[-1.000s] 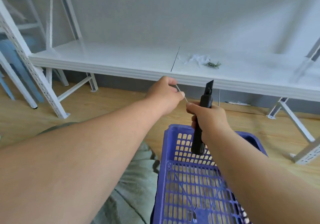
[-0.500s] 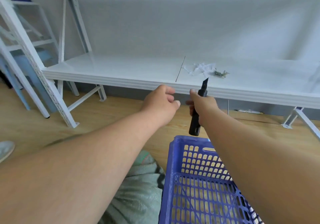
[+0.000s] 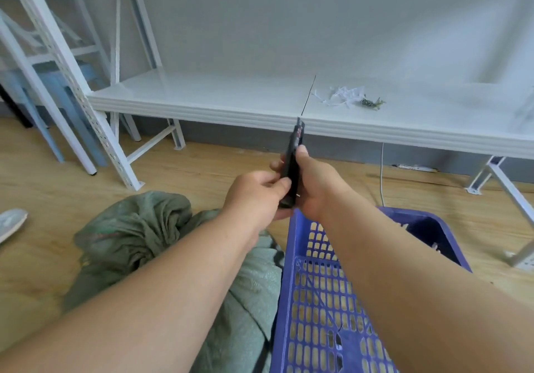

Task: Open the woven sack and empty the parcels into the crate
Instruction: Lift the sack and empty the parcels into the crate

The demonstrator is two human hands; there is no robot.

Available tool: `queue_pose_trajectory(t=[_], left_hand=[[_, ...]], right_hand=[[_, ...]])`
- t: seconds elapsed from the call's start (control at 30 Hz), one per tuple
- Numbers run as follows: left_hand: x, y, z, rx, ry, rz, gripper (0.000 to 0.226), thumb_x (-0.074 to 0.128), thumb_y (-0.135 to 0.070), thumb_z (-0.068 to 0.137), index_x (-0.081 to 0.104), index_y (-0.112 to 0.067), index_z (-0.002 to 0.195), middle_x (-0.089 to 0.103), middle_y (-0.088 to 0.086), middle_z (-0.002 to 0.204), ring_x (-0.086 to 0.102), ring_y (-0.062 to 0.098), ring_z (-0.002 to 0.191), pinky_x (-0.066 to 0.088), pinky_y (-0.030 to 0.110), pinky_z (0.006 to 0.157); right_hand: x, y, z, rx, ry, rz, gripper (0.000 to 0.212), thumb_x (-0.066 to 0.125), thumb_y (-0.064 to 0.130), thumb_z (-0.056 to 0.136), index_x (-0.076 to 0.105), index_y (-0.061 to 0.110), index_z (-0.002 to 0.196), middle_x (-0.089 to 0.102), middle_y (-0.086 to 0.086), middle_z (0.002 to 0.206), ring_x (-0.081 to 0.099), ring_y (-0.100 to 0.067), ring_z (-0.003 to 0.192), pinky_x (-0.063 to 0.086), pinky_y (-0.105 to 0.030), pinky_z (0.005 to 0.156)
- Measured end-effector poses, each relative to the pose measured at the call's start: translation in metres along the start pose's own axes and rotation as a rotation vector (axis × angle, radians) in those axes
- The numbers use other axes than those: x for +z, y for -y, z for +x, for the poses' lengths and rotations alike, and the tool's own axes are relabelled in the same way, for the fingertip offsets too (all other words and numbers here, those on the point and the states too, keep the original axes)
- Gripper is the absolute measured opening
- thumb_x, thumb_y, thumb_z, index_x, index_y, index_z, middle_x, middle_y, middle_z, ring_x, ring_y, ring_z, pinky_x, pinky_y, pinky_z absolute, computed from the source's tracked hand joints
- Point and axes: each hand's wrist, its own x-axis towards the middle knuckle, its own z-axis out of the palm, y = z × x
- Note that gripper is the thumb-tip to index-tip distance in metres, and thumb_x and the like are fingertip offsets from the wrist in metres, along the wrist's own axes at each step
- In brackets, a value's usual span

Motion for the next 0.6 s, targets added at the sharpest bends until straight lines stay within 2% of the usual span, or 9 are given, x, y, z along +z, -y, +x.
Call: queue_pose_trajectory(t=[0.07, 0.17, 0.23, 0.3, 0.47, 0.6], left_hand=[[-0.014, 0.000, -0.018, 0.057, -0.035, 0.077, 0.025, 0.060, -0.018, 0.094, 0.065, -0.014, 0.118, 0.071, 0.006, 0.105, 0.070, 0.018, 0.088, 0.061, 0.031, 0.070], [-0.051, 0.012, -0.047, 0.178, -0.117, 0.376, 0.019, 0.062, -0.029, 0.091, 0.067, -0.031, 0.109, 0.067, -0.013, 0.101, 0.065, 0.010, 0.094, 0.057, 0.036, 0.085], [-0.079, 0.024, -0.065, 0.205, -0.140, 0.395, 0.018, 0.061, -0.028, 0.091, 0.065, -0.034, 0.108, 0.063, -0.018, 0.103, 0.063, 0.005, 0.097, 0.056, 0.030, 0.084], [-0.104, 0.037, -0.077, 0.195, -0.147, 0.317, 0.017, 0.060, -0.024, 0.093, 0.064, -0.036, 0.105, 0.063, -0.015, 0.105, 0.064, 0.003, 0.095, 0.057, 0.021, 0.074], [-0.141, 0.045, -0.080, 0.191, -0.171, 0.284, 0.017, 0.059, -0.022, 0.094, 0.067, -0.033, 0.103, 0.065, -0.008, 0.103, 0.066, 0.003, 0.090, 0.057, 0.018, 0.067], [-0.166, 0.043, -0.076, 0.182, -0.237, 0.292, 0.014, 0.058, -0.022, 0.094, 0.068, -0.029, 0.100, 0.067, -0.008, 0.091, 0.066, 0.002, 0.081, 0.055, 0.017, 0.061]], right_hand=[[0.010, -0.009, -0.019, -0.024, 0.036, -0.041, 0.038, 0.039, 0.046, 0.101, 0.059, 0.014, 0.097, 0.069, -0.001, 0.077, 0.065, -0.018, 0.068, 0.054, -0.035, 0.067], [0.023, -0.025, -0.045, -0.075, -0.043, -0.129, 0.034, 0.036, 0.041, 0.103, 0.056, 0.013, 0.101, 0.060, -0.002, 0.069, 0.062, -0.017, 0.059, 0.054, -0.030, 0.057], [0.032, -0.042, -0.058, -0.006, -0.062, -0.104, 0.032, 0.036, 0.036, 0.103, 0.055, 0.011, 0.098, 0.053, -0.004, 0.066, 0.059, -0.017, 0.053, 0.050, -0.023, 0.048], [0.041, -0.063, -0.067, 0.080, -0.039, -0.112, 0.027, 0.037, 0.028, 0.103, 0.055, 0.010, 0.097, 0.051, -0.005, 0.067, 0.051, -0.017, 0.049, 0.043, -0.019, 0.041], [0.063, -0.096, -0.073, 0.140, 0.005, -0.149, 0.021, 0.035, 0.008, 0.099, 0.047, 0.005, 0.116, 0.050, -0.008, 0.075, 0.046, -0.018, 0.056, 0.043, -0.026, 0.047], [0.073, -0.101, -0.074, 0.114, -0.024, -0.118, 0.019, 0.034, -0.003, 0.095, 0.047, 0.005, 0.107, 0.048, -0.009, 0.082, 0.045, -0.018, 0.062, 0.043, -0.030, 0.052]])
